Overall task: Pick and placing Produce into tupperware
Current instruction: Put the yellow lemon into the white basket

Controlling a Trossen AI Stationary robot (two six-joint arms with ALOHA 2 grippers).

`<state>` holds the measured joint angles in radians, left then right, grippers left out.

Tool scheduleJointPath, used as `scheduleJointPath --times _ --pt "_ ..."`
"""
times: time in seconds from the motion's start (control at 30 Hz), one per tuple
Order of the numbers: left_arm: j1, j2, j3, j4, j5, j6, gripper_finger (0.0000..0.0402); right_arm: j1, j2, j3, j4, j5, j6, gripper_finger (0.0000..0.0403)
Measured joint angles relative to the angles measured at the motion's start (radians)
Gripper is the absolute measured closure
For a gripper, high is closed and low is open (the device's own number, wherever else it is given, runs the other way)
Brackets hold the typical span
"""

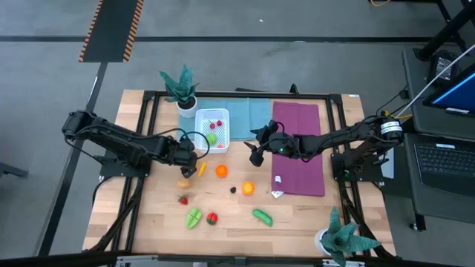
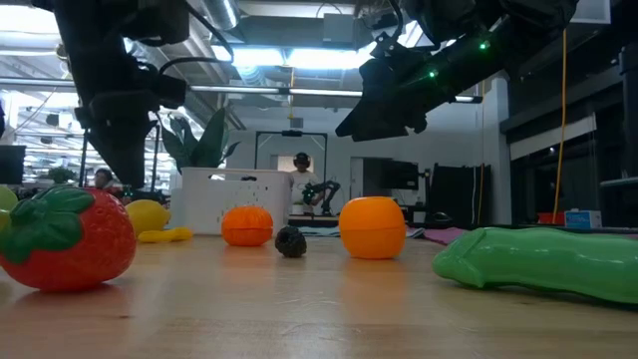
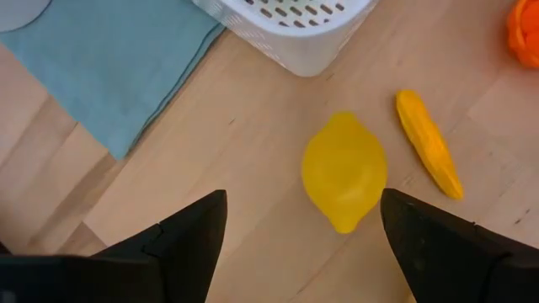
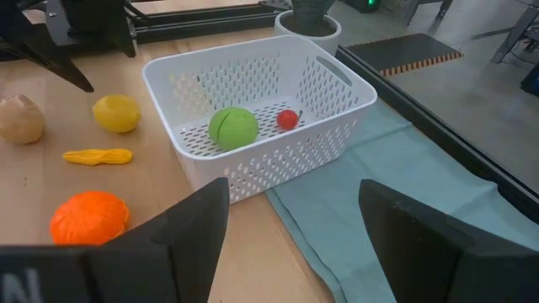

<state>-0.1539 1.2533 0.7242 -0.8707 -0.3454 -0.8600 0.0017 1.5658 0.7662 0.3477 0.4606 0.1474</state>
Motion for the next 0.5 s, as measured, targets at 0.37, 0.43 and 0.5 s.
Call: scheduleJointPath --times 0.37,0.43,0.5 --pt "0.0 0.0 0.0 0.065 0.04 -0.029 0.0103 0.0 0.0 0.0 0.0 0.0 0.0 0.0136" --pt "0.0 0.0 0.0 0.093 0.057 -0.024 0.0103 0.0 0.0 0.0 0.0 0.0 0.0 0.0136" --pt "0.0 0.0 0.0 0.096 0.058 -0.023 0.0103 0.0 0.0 0.0 0.0 0.0 0.001 0.0136"
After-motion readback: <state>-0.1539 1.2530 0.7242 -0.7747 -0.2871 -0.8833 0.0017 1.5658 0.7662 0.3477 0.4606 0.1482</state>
